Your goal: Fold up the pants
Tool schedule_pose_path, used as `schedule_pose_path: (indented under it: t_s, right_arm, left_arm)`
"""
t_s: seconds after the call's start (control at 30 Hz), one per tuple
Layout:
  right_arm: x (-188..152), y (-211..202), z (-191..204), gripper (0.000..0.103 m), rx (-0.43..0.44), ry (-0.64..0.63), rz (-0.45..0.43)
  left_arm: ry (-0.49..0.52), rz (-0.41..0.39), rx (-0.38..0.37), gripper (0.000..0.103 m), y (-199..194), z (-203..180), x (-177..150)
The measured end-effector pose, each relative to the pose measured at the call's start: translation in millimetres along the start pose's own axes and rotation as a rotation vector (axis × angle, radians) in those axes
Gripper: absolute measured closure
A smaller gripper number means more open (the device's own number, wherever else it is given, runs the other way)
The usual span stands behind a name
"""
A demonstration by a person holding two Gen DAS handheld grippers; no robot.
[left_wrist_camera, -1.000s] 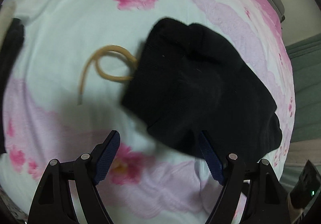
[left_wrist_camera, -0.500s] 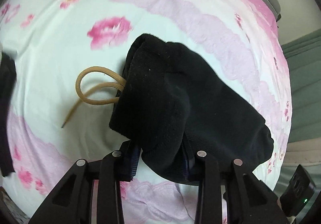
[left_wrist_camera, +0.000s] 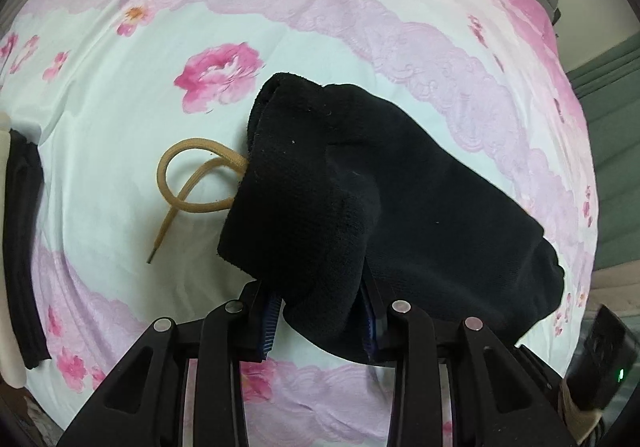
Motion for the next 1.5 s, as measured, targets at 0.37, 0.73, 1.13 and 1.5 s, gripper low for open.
schedule_pose_path:
  t_s: [0.37, 0.73, 1.13, 1.5]
  right_arm:
    - [-22.5, 10.6, 22.5, 0.053, -0.064, -0.113, 0.068]
    - [-14.5, -140.4, -91.2, 0.042, -0.322, 0.143, -0.238]
    - [-4.6, -137.9, -207.7, 0.039, -0.281, 0.502, -0.289]
    - [-14.4, -97.7, -249.4, 0.026, -0.354, 0.575, -0.164]
  left_arm:
    - [0.051, 0.041, 0.09, 0.059, 8.4, 6.9, -8.6]
    - [0.387, -0.08, 0.13, 0.044, -43.4, -88.2, -66.8]
    - [0.62, -0.102, 0.127, 0.045, -2.2, -211.3, -60.7]
    - [0.622, -0.08, 0.167, 0.045, 12.8, -216.3, -56.8]
Point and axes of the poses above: each gripper's, at about its wrist camera, not at the fingertips, and y roughly the way its jaws point, z to its left, x to its top, the point moved 6 cm from there along y, roughly the way its jaws point, and after that the axes turned 5 degrees about z, right-handed, at the moved point
